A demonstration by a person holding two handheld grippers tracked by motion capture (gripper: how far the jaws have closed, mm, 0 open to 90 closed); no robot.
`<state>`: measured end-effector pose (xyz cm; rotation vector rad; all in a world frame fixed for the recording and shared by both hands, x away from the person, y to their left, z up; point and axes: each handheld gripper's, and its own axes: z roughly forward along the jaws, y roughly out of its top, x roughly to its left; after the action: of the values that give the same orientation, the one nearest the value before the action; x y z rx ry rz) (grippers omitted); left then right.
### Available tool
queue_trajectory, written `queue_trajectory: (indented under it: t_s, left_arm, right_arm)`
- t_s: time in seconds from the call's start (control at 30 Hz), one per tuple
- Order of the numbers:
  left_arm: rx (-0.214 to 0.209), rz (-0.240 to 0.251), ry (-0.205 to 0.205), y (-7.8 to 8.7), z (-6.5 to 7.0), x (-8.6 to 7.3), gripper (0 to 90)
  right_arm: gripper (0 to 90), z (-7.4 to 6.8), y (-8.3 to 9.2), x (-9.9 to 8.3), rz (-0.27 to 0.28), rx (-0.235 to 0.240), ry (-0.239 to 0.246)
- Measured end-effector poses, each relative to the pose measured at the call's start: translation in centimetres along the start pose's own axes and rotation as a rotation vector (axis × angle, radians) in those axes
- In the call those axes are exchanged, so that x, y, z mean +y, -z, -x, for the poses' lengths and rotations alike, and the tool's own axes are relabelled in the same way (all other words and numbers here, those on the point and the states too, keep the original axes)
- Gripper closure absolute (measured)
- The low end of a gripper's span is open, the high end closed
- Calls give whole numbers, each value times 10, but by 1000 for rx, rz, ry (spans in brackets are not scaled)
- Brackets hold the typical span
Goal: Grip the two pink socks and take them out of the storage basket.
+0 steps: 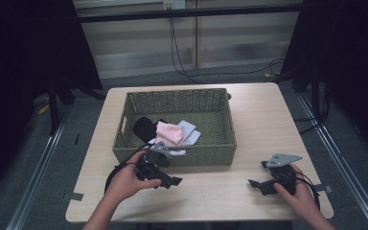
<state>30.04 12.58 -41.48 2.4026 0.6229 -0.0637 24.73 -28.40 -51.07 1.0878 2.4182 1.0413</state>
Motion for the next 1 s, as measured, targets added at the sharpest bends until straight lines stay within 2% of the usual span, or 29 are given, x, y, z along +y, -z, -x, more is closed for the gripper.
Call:
queue_trajectory:
  t_s: [0.07,0.3,0.47,0.5,0.7,0.83,0.87,0.9,0.93,1.0]
  left_arm:
    - [-4,9,12,5,0,4,224]
    - [-10,14,15,21,-4,16,224]
    - [3,6,9,33,-10,27,224]
    - [4,14,18,35,-11,29,224]
    - [36,40,60,47,-29,40,227]
    - [63,32,79,47,-40,43,230]
    - [81,31,104,47,-47,44,230]
    - [89,15,101,47,-52,44,231]
    - [97,19,121,46,-57,44,231]
    - [111,15,137,45,-62,43,231]
  right_arm:
    - [110,0,0,0,0,0,0]
    - [110,0,0,0,0,0,0]
    - [110,0,0,0,0,0,0]
    - [109,0,0,0,0,0,0]
    - [110,0,0,0,0,0,0]
    - [109,0,0,0,0,0,0]
    - [110,0,0,0,0,0,0]
    - [109,0,0,0,0,0,0]
    - [109,0,0,0,0,0,0]
    - [109,0,0,0,0,0,0]
